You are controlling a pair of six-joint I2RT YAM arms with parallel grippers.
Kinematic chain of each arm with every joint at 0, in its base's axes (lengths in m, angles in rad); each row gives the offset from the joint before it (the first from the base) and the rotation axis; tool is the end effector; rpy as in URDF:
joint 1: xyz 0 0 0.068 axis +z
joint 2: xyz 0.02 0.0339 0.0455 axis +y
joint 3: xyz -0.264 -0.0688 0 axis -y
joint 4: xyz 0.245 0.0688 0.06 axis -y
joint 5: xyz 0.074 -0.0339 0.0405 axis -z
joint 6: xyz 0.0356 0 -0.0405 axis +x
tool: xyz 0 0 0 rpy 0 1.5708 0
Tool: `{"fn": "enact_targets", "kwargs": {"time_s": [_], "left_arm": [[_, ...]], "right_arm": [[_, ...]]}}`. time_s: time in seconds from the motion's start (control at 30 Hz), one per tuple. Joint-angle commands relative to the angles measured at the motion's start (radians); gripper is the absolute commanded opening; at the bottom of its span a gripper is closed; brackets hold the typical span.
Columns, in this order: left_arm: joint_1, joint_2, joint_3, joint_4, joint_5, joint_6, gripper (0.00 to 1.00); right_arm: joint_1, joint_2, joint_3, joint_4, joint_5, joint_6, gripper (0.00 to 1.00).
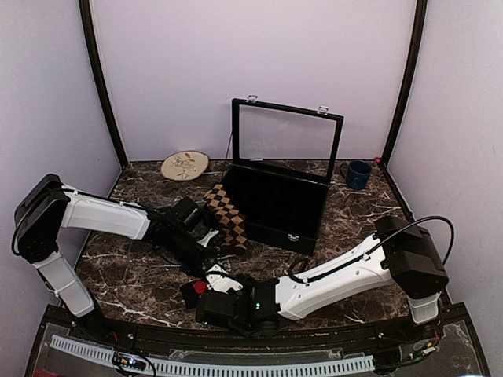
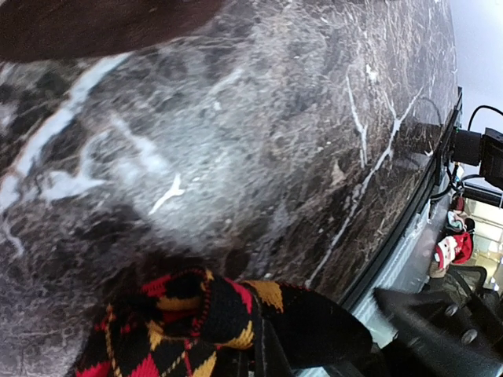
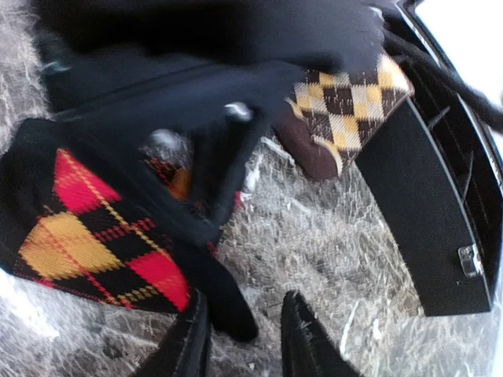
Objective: Roll the socks
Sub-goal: Roll the sock at the center of the board.
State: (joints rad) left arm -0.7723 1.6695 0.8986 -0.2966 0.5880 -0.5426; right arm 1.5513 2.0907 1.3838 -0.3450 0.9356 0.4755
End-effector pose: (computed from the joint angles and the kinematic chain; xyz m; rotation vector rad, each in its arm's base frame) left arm 0.2108 -0.2329 0.1578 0.5529 2.8361 -1.1430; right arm 0.0369 0.4230 0.1465 -0.8319 1.9427 -0.0879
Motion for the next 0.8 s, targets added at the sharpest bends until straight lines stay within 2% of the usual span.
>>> {"fn": "enact_targets", "kwargs": {"time_s": [0.0, 0.2, 0.43, 0.77], "left_arm": [[0.001, -0.078, -0.098, 0.112, -0.066, -0.006, 0.0], [0.001, -0.125, -0.175, 0.248, -0.087, -0.017, 0.0], [0.001, -0.17, -0.216, 0.31, -0.109, 0.013, 0.0], [0.001, -0.23, -0.324, 0.415, -0.171, 0.047, 0.0]], "right_arm": [[0.012, -0.055, 0.014, -0.032, -0.011, 0.113, 0.36], [0.013, -0.098, -0.009, -0.028, -0.039, 0.211, 0.42], [0.012, -0.168, -0.081, 0.017, -0.073, 0.343, 0.47], [-0.012, -0.277, -0.287, 0.223, -0.156, 0.514, 0.51]]}}
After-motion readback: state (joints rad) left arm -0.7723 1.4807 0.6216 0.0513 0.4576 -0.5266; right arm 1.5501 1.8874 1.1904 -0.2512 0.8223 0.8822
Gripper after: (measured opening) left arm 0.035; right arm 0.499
